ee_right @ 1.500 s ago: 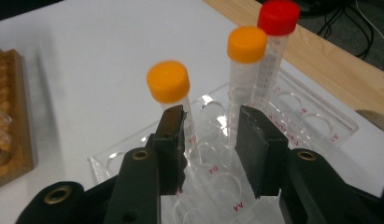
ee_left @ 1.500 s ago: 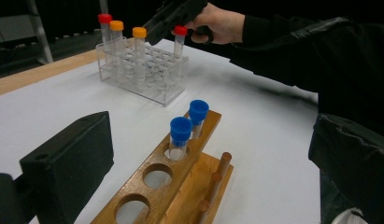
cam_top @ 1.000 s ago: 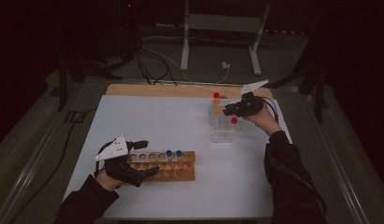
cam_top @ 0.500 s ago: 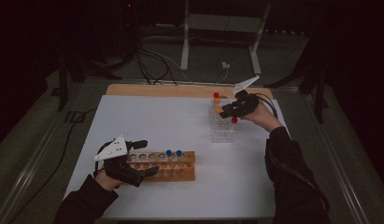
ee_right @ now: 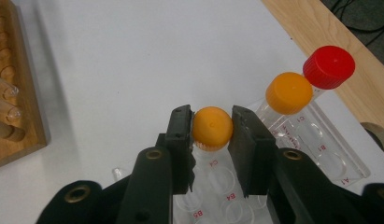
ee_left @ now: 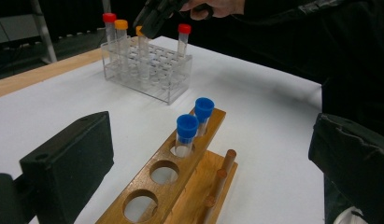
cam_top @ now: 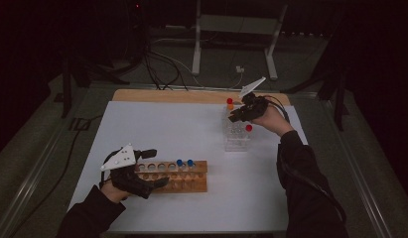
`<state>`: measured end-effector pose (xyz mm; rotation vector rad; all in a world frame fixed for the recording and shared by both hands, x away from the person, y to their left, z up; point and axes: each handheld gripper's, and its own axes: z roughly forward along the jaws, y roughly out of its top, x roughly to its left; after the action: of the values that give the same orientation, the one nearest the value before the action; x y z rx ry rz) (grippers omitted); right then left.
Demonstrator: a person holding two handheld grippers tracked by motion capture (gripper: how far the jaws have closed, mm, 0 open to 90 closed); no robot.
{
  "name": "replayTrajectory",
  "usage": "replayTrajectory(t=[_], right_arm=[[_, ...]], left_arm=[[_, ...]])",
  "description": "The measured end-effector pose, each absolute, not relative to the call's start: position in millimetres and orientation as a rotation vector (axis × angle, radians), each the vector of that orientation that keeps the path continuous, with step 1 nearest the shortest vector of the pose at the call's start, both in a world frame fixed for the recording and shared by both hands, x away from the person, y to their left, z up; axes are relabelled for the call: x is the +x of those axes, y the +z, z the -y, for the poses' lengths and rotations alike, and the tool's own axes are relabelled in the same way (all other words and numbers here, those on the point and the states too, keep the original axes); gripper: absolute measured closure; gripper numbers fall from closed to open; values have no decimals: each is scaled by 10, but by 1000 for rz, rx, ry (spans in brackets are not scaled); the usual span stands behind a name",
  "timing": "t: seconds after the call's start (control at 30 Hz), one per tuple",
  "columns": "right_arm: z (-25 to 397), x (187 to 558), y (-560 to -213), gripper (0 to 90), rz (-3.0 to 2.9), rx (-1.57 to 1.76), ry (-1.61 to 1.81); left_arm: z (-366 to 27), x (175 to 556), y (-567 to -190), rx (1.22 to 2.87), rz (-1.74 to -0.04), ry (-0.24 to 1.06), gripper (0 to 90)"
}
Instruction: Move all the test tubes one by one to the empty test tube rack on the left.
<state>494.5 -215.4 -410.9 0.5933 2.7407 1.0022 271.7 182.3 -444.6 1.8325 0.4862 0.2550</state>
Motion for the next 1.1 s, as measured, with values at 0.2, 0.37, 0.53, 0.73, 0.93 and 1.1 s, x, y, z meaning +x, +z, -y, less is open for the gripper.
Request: replayTrajectory(t=[0.2, 0.37, 0.53, 0.73, 0.93, 1.1], right_arm=[[2189, 4898, -3978, 700, -2702, 587, 1030], [2228, 4842, -3799, 700, -2673, 573, 1036], [2265, 4765, -3598, 701, -2636, 562, 1053], [2309, 4630, -3358, 700, -2606, 538, 1099], [2311, 4469, -3230, 700, -2633, 516, 1164], [2255, 4322, -3191, 701, -2674, 464, 1153]], left_arm=[[-1813, 2715, -4431, 1834, -485, 257, 10], [-1807, 2718, -4409, 1835, -485, 253, 10], [-1795, 2715, -4372, 1831, -482, 242, 10], [-1759, 2732, -4266, 1839, -487, 249, 10], [-1666, 2757, -4144, 1856, -496, 242, 11], [-1569, 2793, -4010, 1843, -486, 258, 11]])
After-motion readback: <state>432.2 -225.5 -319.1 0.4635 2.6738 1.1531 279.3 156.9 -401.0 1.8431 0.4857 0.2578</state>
